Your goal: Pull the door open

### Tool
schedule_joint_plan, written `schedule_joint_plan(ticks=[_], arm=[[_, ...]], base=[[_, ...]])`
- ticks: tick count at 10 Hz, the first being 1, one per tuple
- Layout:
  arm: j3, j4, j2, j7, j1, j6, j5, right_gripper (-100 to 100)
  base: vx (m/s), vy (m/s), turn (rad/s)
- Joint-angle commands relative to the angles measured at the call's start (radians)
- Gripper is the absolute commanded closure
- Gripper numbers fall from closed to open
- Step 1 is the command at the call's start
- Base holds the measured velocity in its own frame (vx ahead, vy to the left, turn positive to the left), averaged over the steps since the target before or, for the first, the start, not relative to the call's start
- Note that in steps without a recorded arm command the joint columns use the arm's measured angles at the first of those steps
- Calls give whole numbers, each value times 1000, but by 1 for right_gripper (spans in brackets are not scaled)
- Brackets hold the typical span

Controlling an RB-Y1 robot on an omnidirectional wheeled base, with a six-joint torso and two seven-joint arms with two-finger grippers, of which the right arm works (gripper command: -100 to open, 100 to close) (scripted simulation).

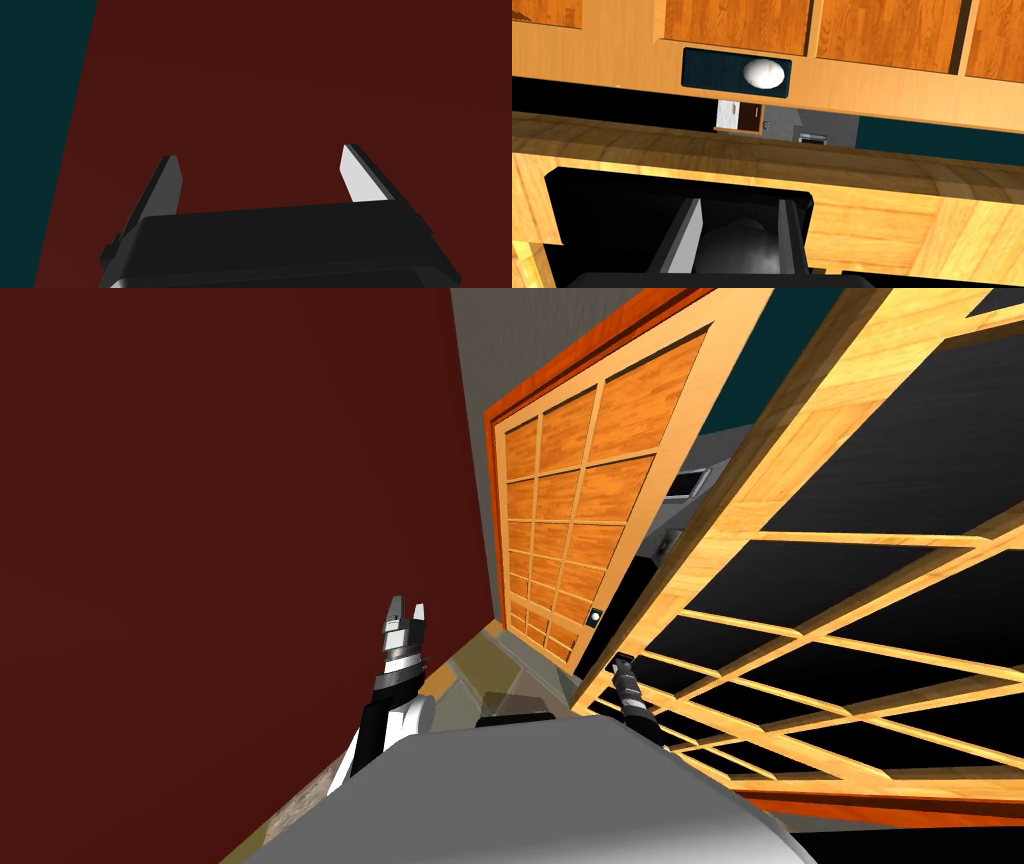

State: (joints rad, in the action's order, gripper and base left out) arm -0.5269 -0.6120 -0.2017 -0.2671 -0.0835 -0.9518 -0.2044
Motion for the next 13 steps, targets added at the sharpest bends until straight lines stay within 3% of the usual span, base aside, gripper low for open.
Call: schedule_joint_plan(ticks=[1,7,11,13], arm=[[-16,-15,-11,-34,-22,16,12,100],[-37,-11,-16,-198,-39,15,55,100],[-48,-9,-18,-278,-47,14,77,100],[-48,-9,-18,-284,-47,14,77,100]], base=[[-47,-8,70],[-50,-2,114],[-44,-3,91],[-27,9,37]])
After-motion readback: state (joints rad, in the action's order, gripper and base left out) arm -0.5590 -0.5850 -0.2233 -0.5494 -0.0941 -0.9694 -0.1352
